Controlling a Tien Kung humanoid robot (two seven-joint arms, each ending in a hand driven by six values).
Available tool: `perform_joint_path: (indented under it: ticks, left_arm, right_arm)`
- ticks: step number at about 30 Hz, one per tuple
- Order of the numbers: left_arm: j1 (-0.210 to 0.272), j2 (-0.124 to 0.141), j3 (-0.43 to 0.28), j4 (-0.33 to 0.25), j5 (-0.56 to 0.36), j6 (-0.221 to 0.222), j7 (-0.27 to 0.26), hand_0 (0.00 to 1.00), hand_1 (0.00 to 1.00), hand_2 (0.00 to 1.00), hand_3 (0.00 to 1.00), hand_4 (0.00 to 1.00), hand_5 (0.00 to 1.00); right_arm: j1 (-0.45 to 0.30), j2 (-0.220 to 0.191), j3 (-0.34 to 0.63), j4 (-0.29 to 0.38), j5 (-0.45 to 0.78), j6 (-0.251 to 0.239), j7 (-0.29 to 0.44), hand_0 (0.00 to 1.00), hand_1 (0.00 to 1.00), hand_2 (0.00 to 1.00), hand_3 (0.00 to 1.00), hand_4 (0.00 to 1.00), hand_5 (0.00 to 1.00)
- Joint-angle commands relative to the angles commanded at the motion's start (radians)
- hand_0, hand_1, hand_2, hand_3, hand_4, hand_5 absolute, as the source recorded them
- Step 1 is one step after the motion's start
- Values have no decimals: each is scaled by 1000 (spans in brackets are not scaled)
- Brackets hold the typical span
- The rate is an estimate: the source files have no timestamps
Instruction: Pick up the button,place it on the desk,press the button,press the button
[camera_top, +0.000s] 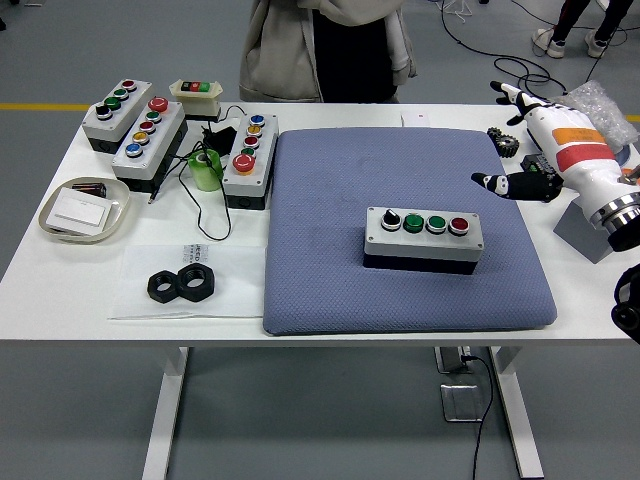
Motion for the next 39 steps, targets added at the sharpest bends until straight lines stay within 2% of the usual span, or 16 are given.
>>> perform_joint_path:
  ticks: [2,3,4,8,12,15,16,21,22,27,28,39]
  left_arm:
    - [0,0,-2,0,3,0,0,683,642,741,785,701,998]
    - [1,-1,-4,1,5,-1,1,683,642,741,785,701,998]
    - [2,-1,-5,1,6,-1,1,682,642,740,786,698,998]
    - [4,-2,-7,1,9,-2,2,682,642,740,786,698,998]
    - [4,-2,-6,0,10,-2,2,682,643,739,786,697,998]
    - [5,-2,-6,-1,12,-3,3,682,643,739,786,697,998]
    - [5,-2,-6,-1,12,-3,4,682,644,741,786,693,998]
    - [8,-3,-10,-2,21,-4,7,682,644,741,786,693,998]
    - [9,-3,-11,-2,22,-4,8,682,643,740,786,692,998]
    - [11,-2,-14,-2,29,-5,10,682,643,740,786,692,998]
    - [11,-2,-15,-2,30,-6,10,683,644,742,786,691,998]
    - [12,-3,-16,-2,32,-6,10,682,644,741,786,690,998]
  right_arm:
    - [-6,-9,-4,7,20,24,-2,278,45,188,877,743,222]
    - [-10,-15,-7,11,29,56,-3,278,45,188,877,743,222]
    - [-16,-21,-15,13,25,87,-8,206,2,122,714,469,2]
    - [-27,-25,-30,10,11,133,-19,206,2,122,714,469,2]
    - [-24,-16,-47,-8,2,215,-31,193,2,102,693,467,2]
    - [-25,-9,-58,-24,-14,244,-30,193,2,102,693,467,2]
    - [-25,-8,-61,-26,-13,248,-29,184,2,95,684,500,2]
    - [-24,1,-82,-42,-8,258,-28,184,2,95,684,500,2]
    - [-25,2,-83,-43,-7,260,-28,182,2,95,714,525,2]
    - [-23,11,-92,-48,-9,265,-32,182,2,95,714,525,2]
    - [-23,12,-93,-50,-9,264,-32,191,2,98,763,552,2]
    - [-7,26,-101,-69,9,271,-38,198,2,104,790,577,2]
